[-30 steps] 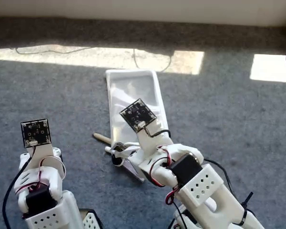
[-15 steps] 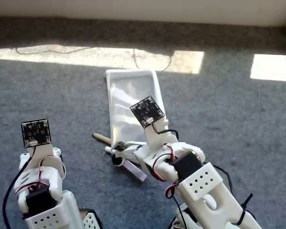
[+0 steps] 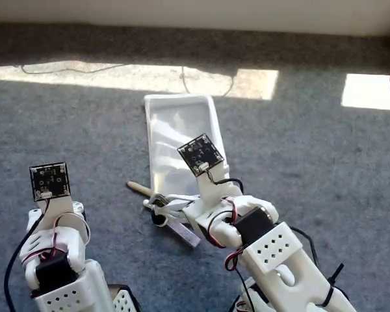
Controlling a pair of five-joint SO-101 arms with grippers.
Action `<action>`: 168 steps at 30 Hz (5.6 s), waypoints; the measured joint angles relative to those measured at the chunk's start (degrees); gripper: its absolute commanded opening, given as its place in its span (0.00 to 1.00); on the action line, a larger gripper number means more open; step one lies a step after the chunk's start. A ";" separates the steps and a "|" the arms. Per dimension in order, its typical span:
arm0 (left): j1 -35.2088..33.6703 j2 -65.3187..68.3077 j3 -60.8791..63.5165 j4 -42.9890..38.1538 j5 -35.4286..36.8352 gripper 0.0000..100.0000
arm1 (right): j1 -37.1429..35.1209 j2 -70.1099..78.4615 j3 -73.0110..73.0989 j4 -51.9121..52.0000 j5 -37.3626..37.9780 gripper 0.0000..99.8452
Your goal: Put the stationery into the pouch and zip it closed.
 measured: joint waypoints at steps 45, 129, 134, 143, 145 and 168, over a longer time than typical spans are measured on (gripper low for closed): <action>15.91 -0.70 -20.13 3.08 22.51 0.31 | -3.87 -7.47 -44.75 1.85 10.73 0.01; 34.46 -0.79 -15.56 0.53 15.82 0.01 | 4.48 -12.57 -44.75 22.15 10.99 0.01; 34.55 -0.79 -15.74 0.44 15.91 0.01 | 10.11 -16.70 -44.57 22.59 11.08 0.01; 34.64 -0.79 -15.82 0.44 15.91 0.01 | 19.87 -24.00 -38.51 22.59 11.08 0.01; 33.85 -0.79 -15.82 0.44 15.91 0.01 | 21.71 -24.79 -37.63 22.59 11.08 0.01; 31.12 -0.79 -15.91 0.26 16.09 0.01 | 42.64 -26.55 -36.75 22.59 11.16 0.01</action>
